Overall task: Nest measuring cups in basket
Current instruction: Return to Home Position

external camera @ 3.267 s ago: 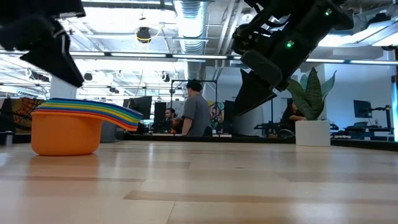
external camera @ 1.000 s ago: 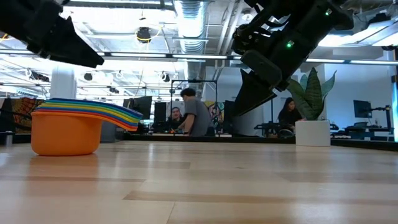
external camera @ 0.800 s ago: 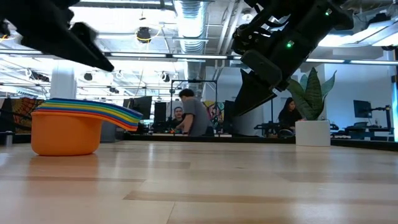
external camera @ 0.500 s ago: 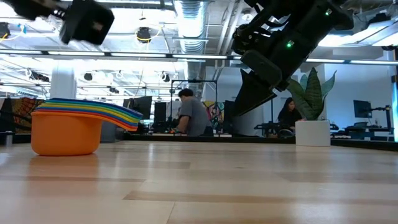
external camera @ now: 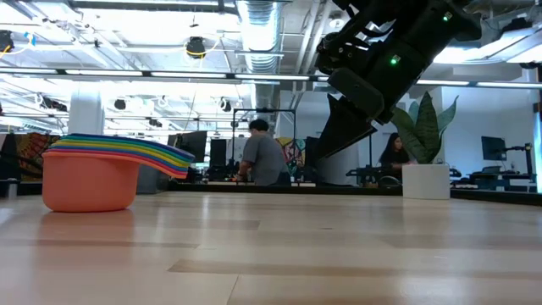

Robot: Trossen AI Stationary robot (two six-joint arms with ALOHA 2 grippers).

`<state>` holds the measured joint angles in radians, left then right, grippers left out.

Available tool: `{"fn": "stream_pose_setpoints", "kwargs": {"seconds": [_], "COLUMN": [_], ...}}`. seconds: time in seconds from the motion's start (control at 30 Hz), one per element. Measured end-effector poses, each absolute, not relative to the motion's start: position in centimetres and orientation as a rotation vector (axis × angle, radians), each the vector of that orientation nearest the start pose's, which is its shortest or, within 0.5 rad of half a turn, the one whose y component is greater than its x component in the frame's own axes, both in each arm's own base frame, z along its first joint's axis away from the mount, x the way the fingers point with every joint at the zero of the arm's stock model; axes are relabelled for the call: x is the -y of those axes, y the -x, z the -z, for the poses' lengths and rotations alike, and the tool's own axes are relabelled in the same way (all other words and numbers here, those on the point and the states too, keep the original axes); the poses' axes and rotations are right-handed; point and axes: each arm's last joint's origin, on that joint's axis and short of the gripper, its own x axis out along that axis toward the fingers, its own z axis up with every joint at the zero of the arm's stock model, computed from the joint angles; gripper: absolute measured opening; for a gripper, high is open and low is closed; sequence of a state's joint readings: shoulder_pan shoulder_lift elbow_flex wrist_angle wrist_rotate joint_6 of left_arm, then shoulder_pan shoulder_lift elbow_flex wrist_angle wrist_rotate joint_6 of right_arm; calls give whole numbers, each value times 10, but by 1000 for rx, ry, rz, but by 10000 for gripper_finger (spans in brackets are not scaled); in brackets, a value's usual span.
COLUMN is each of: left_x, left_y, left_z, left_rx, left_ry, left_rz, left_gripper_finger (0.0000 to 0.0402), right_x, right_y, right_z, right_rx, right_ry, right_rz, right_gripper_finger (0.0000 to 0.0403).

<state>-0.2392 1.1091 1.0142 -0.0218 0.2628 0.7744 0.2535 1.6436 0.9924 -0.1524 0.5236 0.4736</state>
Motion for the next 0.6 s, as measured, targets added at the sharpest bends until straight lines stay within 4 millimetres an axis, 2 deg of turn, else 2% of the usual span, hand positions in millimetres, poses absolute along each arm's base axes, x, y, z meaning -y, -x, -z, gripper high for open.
{"fn": "stream_pose_setpoints", "kwargs": {"seconds": [0.1, 0.2, 0.3, 0.37, 0.47, 0.53, 0.6], "left_x": [60, 54, 46, 39, 26, 16, 6], "left_y": [-239, -234, -234, -239, -252, -258, -258], "left_z": [-391, -414, -429, -430, -413, -393, -375], "left_rx": [397, 642, 748, 711, 495, 337, 202], "left_ry": [-735, -597, -283, 23, 392, 482, 532], "left_rz": [557, 617, 564, 377, -35, -304, -498], "left_gripper_finger": [240, 229, 222, 219, 214, 211, 209], "right_x": [-70, -70, -70, -70, -70, -70, -70], "right_y": [-328, -328, -328, -328, -328, -328, -328], "right_z": [-199, -199, -199, -199, -199, -199, -199], "right_rx": [-663, -663, -663, -663, -663, -663, -663], "right_ry": [-144, -144, -144, -144, -144, -144, -144], "right_rz": [422, 422, 422, 422, 422, 422, 422], "right_gripper_finger": [233, 233, 233, 233, 233, 233, 233]}}
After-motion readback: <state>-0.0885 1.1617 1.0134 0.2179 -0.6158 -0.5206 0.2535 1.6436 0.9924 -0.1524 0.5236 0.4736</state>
